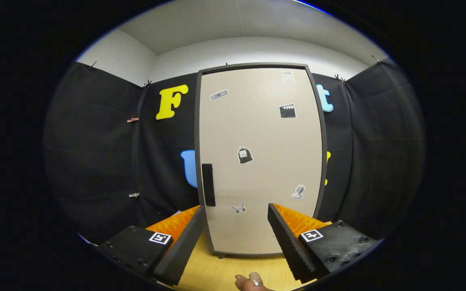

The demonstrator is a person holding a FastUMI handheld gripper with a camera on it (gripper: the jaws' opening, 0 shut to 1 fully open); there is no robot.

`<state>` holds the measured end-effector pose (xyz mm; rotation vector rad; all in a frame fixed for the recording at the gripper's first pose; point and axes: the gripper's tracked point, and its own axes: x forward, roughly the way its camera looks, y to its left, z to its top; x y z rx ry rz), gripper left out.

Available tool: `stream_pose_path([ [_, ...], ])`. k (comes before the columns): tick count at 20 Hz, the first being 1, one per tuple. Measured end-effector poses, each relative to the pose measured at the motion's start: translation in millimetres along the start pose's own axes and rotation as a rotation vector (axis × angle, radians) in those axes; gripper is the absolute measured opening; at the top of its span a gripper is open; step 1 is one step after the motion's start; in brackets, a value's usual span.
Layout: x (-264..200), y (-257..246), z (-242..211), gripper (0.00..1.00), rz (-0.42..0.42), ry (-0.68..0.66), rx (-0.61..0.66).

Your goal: Open the shoe cabinet door, grab the shoes and put them into the shoe cabinet, then close the shoe cabinet door.

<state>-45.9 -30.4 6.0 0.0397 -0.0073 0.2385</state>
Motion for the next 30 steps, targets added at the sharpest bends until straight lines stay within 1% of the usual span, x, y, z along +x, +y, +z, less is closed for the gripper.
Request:
stream_pose_path([
  [6, 4, 5, -2, 0.99, 0.024, 0.013, -0.010],
  [17, 11, 11, -8, 1.00, 0.059, 0.048, 0.008],
  [30, 18, 5, -9, 1.00, 0.047, 0.054, 0.003],
])
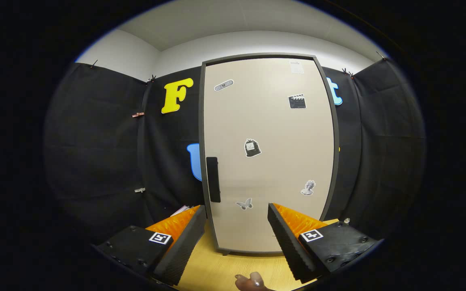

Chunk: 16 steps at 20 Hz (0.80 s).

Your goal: Open the shoe cabinet door, grab the shoes and put them into the shoe cabinet, then close the shoe cabinet door.

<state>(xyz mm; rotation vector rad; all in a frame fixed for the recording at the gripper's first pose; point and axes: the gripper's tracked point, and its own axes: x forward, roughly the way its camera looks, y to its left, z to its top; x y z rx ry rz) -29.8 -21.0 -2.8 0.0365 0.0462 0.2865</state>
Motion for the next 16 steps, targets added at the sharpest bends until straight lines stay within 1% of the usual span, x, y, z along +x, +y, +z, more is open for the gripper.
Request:
stream_pose_path([
  [16, 3.4, -4.3, -2.0, 0.99, 0.012, 0.008, 0.011],
])
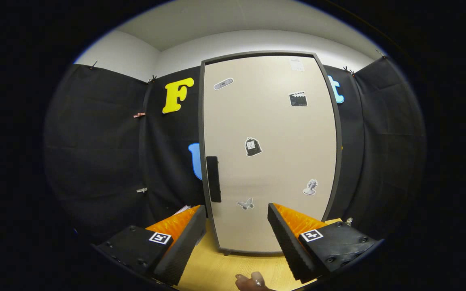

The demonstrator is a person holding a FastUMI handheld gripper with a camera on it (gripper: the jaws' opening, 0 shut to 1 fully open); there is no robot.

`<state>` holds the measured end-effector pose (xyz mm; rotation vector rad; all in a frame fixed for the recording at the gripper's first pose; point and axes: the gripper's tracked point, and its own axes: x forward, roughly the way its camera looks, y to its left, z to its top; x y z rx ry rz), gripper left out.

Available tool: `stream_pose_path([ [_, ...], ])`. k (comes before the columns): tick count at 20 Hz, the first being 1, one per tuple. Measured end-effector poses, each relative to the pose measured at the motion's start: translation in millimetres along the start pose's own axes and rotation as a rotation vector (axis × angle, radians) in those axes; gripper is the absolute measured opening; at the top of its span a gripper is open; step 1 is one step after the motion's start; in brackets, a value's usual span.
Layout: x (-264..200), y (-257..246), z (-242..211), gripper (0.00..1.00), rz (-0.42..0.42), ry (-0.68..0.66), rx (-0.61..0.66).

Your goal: Open the shoe cabinet door, grab the shoes and put them into the shoe cabinet, then close the shoe cabinet door.

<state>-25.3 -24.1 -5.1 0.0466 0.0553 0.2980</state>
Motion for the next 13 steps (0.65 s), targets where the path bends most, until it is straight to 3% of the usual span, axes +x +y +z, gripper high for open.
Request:
stream_pose_path([
  [13, -6.5, -4.7, 6.1, 0.99, -0.013, -0.017, -0.006],
])
